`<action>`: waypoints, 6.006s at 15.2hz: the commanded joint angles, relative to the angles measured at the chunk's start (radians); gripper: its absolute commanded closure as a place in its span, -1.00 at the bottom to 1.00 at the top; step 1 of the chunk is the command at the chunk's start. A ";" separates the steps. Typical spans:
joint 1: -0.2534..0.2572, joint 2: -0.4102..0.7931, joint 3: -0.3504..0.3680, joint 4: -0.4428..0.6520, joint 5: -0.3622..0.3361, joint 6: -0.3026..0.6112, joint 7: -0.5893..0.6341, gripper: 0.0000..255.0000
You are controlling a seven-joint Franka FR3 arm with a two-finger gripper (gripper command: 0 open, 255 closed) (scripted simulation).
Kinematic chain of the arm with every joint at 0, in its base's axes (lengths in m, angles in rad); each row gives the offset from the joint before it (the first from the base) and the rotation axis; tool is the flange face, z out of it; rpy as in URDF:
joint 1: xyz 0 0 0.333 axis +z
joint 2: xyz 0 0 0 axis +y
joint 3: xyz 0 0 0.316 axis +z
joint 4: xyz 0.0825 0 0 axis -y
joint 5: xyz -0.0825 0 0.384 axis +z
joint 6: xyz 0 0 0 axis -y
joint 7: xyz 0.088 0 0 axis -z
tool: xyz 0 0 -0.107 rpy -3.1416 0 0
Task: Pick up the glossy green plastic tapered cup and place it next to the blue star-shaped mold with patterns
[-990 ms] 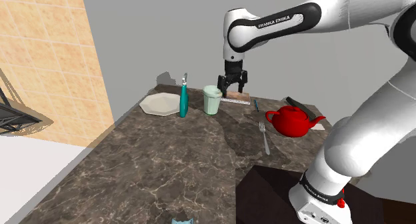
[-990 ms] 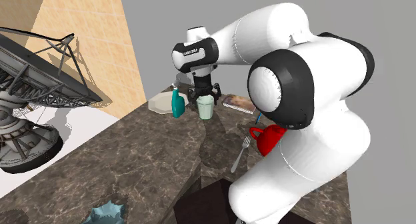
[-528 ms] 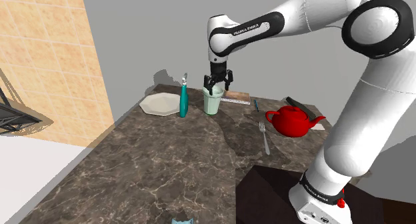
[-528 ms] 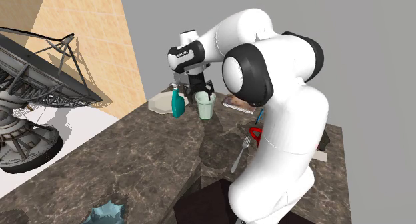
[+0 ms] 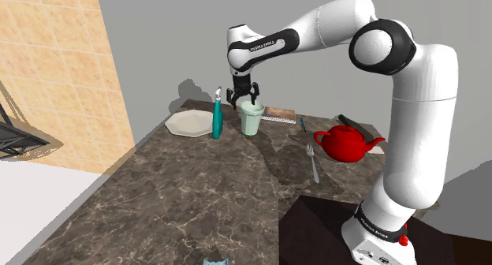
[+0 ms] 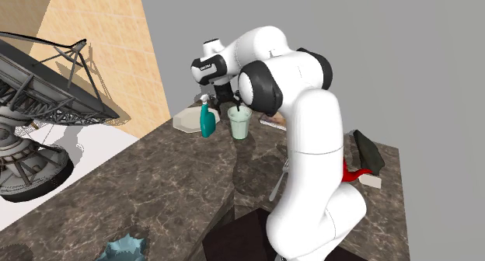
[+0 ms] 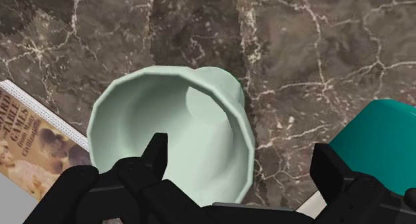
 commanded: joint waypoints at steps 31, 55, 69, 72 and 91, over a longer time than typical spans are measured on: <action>-0.005 0.060 -0.009 0.045 -0.011 0.022 0.006 1.00; 0.001 0.030 -0.008 0.322 0.000 -0.282 -0.043 1.00; 0.008 0.093 -0.010 0.598 -0.001 -0.493 -0.076 1.00; 0.048 0.016 0.008 0.484 -0.002 -0.466 -0.012 1.00; 0.299 -0.167 0.167 0.236 0.021 -0.466 0.404 1.00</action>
